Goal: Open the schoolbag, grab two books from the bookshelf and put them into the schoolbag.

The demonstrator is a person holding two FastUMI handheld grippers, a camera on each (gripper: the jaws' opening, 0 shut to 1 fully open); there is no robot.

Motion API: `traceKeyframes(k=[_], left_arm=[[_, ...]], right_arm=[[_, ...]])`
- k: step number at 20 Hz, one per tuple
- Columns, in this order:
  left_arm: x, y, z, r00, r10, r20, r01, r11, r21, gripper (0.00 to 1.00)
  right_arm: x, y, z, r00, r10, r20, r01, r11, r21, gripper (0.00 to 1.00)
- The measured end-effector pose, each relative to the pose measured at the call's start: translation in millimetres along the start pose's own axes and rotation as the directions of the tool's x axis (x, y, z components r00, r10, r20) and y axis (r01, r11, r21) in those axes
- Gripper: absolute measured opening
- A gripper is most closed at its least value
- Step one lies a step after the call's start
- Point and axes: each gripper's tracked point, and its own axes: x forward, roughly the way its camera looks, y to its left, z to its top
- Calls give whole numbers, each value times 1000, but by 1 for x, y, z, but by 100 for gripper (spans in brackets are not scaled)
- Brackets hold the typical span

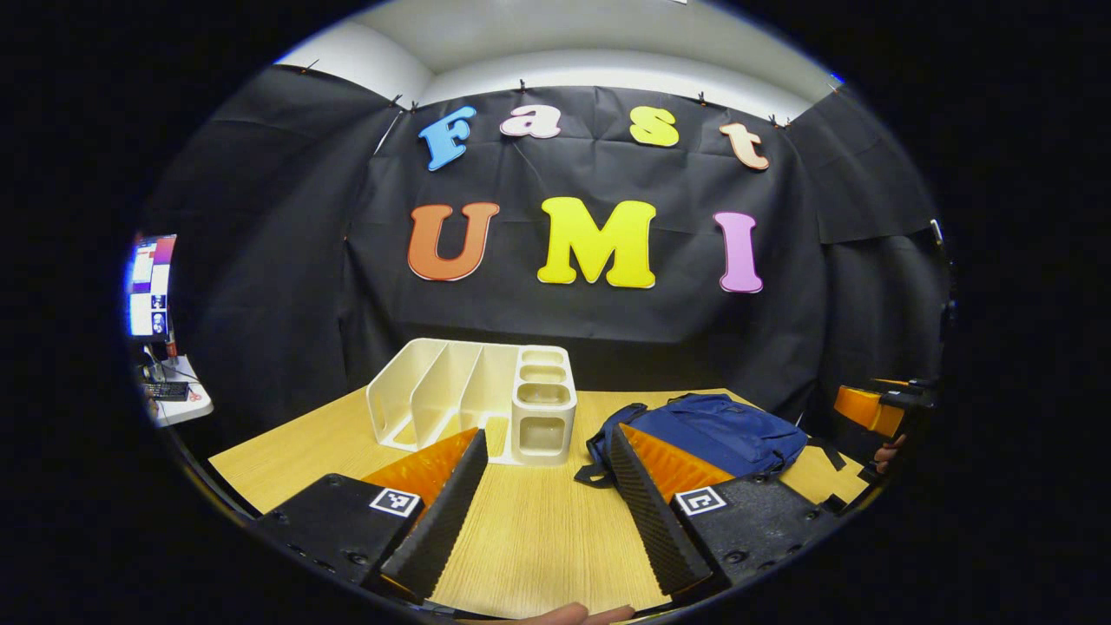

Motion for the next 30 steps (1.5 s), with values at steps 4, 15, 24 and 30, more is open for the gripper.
traceKeyframes(k=[4, 15, 24, 30], left_arm=[[5, 17, 0, 1000, 18, 17, -18, 1000, 4, 91], [11, 36, -3, 998, 58, 17, -58, 998, 7, 91], [14, 33, -12, 998, 61, -15, -61, 997, 38, 92], [12, 28, -7, 999, 49, 5, -49, 998, 46, 91]], right_arm=[[-7, -2, 5, 1000, -5, 23, 5, 1000, -17, 94], [-18, 15, 9, 998, 28, 63, -24, 998, -63, 94], [-13, 14, 3, 999, 36, 32, -34, 998, -49, 94], [-13, 17, 0, 999, 48, 24, -46, 998, -53, 94]])
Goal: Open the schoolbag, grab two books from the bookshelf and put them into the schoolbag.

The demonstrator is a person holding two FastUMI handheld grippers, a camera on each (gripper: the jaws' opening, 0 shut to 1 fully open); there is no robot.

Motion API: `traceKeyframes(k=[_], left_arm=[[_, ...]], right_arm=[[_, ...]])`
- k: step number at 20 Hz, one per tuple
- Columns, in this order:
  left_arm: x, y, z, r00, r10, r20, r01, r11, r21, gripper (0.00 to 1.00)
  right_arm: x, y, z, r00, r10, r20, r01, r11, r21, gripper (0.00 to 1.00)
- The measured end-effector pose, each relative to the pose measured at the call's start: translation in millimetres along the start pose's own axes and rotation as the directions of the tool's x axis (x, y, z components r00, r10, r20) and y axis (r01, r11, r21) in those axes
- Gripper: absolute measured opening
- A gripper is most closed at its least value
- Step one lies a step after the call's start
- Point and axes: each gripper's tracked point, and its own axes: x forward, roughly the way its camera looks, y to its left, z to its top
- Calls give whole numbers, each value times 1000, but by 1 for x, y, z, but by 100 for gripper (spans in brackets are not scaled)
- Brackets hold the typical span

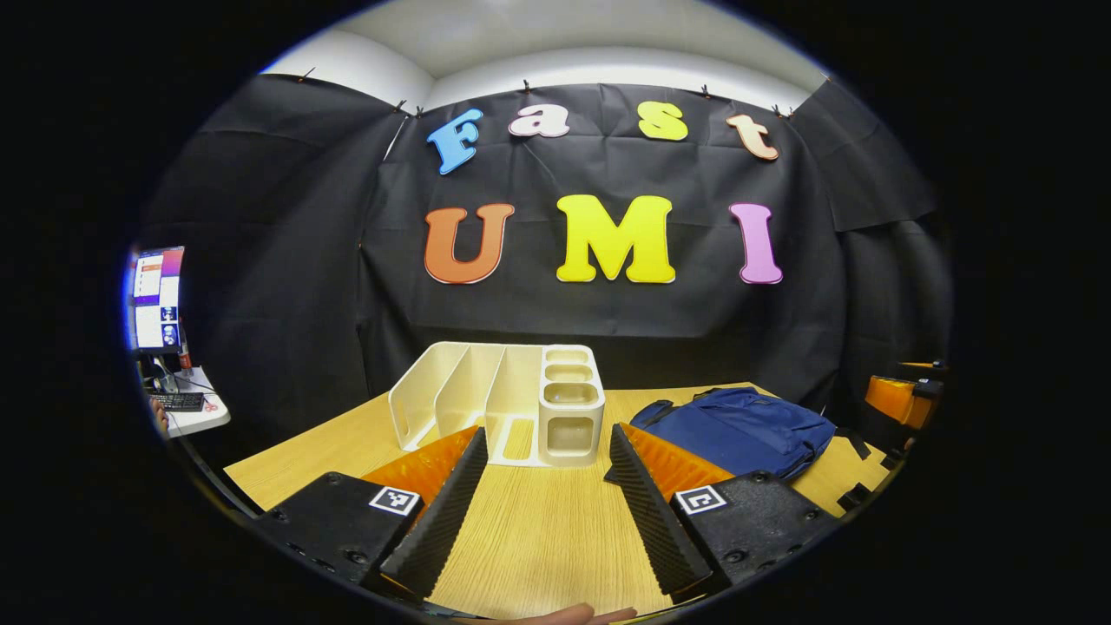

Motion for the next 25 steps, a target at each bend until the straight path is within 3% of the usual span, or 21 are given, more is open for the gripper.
traceKeyframes(k=[25], left_arm=[[-1, -14, -5, 1000, -8, -15, 9, 998, 59, 91]], right_arm=[[6, 1, -8, 1000, 1, -25, -1, 1000, -3, 94]])
